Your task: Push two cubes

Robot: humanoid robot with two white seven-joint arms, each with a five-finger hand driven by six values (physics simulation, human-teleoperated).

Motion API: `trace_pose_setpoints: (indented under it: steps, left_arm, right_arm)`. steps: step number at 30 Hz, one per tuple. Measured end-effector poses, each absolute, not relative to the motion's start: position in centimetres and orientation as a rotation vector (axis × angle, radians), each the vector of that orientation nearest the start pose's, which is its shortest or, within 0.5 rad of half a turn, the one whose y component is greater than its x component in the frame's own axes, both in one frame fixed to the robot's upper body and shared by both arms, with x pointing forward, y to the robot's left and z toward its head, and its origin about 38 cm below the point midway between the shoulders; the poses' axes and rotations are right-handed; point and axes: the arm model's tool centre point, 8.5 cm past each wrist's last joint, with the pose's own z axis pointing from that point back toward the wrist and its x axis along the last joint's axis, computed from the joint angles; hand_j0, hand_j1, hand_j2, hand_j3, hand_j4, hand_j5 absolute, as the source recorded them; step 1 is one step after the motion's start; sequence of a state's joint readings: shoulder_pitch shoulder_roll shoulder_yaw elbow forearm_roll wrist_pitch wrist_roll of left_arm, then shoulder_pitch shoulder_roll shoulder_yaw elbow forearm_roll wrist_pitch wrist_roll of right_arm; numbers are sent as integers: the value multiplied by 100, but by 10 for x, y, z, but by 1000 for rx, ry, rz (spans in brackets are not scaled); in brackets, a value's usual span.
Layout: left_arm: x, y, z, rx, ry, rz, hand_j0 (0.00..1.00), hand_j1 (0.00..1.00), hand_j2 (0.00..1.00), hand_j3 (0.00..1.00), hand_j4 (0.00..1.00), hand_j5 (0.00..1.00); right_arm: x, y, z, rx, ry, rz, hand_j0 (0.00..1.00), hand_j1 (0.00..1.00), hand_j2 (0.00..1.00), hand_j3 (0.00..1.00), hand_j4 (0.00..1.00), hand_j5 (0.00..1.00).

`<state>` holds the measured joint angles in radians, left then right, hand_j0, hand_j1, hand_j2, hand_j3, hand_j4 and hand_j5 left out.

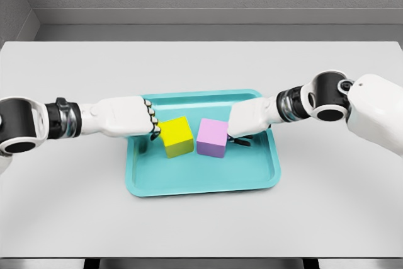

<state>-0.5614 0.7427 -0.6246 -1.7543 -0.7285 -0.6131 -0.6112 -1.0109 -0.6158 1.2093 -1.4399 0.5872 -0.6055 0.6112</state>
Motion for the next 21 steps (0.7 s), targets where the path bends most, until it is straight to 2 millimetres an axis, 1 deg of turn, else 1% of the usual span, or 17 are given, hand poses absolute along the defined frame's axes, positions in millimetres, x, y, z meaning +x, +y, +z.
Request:
trace_pose_setpoints:
  steps: [2, 6, 10, 16, 21]
  left_arm:
    - [386, 222, 203, -614, 1533, 2937, 49, 49, 49, 49, 49, 49]
    - [392, 229, 195, -617, 1515, 2982, 50, 50, 50, 50, 50, 50]
    - [392, 224, 189, -597, 1517, 2988, 50, 50, 50, 50, 50, 50]
    - [384, 217, 176, -534, 1517, 2995, 50, 50, 50, 50, 50, 50]
    - [382, 217, 176, -532, 1518, 2992, 50, 50, 50, 50, 50, 50]
  right_arm:
    - [432, -156, 172, 283, 1194, -3046, 17, 17, 17, 17, 17, 17]
    - [431, -155, 171, 276, 1189, -3041, 17, 17, 17, 17, 17, 17]
    - [430, -154, 170, 272, 1186, -3039, 17, 17, 17, 17, 17, 17]
    - [432, -156, 173, 282, 1183, -3039, 17, 17, 17, 17, 17, 17]
    - [432, -156, 173, 285, 1181, -3039, 17, 17, 17, 17, 17, 17]
